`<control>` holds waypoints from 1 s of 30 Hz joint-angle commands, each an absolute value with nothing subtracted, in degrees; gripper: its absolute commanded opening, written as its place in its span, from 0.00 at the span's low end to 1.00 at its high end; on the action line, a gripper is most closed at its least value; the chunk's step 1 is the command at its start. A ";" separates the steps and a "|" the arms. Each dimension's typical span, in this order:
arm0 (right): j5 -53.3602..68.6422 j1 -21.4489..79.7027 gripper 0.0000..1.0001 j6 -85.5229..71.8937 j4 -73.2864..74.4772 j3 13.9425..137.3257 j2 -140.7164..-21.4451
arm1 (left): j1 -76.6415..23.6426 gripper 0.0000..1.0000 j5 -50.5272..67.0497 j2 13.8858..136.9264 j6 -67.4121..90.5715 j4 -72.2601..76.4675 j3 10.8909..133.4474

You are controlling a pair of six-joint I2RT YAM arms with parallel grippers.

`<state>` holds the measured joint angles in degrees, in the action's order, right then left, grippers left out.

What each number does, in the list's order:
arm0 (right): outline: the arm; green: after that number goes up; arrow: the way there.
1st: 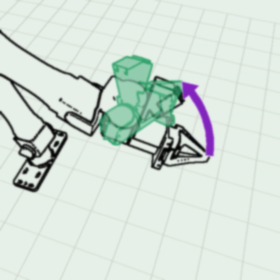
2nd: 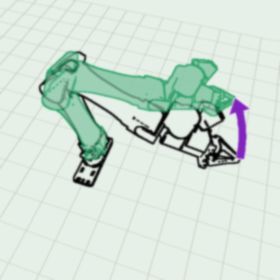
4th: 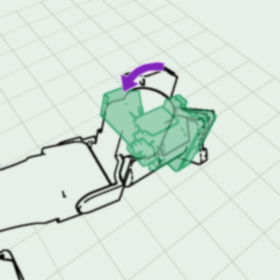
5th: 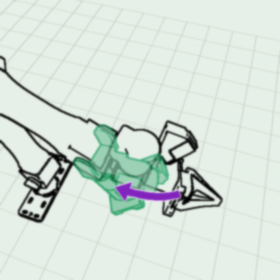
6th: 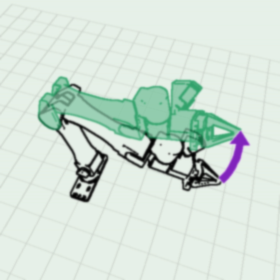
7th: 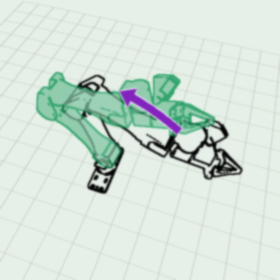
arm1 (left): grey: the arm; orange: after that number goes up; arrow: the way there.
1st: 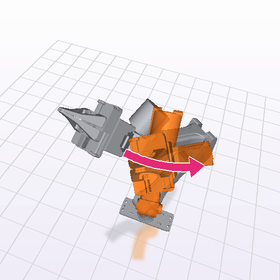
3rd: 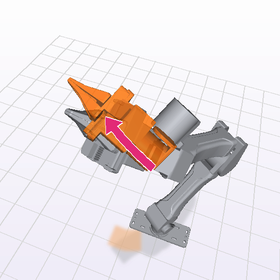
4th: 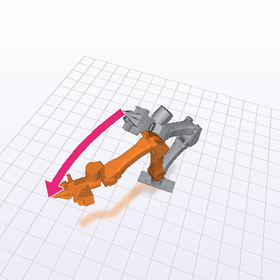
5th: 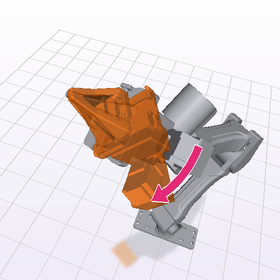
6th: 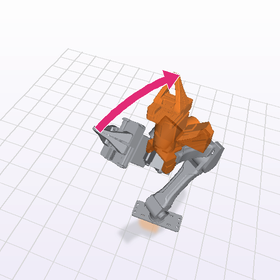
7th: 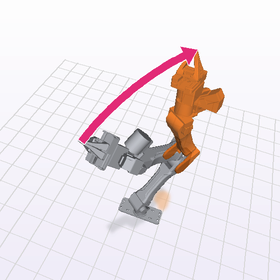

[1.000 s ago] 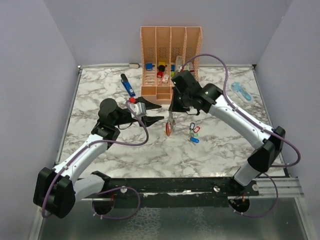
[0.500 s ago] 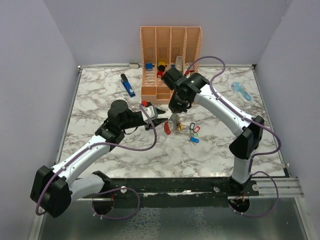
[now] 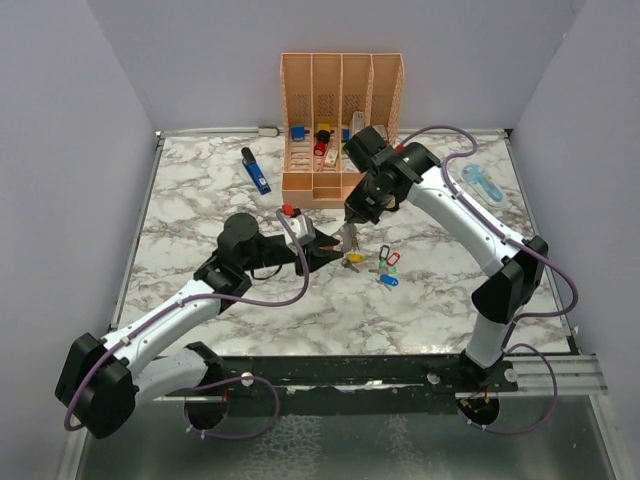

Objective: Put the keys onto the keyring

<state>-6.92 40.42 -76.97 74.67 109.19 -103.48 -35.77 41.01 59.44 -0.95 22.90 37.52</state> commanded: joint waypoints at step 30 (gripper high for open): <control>2.85 40.43 0.01 -87.30 61.35 97.68 -91.87 | -41.57 0.38 18.45 60.74 -0.61 24.22 32.23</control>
<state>0.43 40.42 -85.30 66.72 100.12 -95.79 -41.39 20.78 62.04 1.78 21.61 32.86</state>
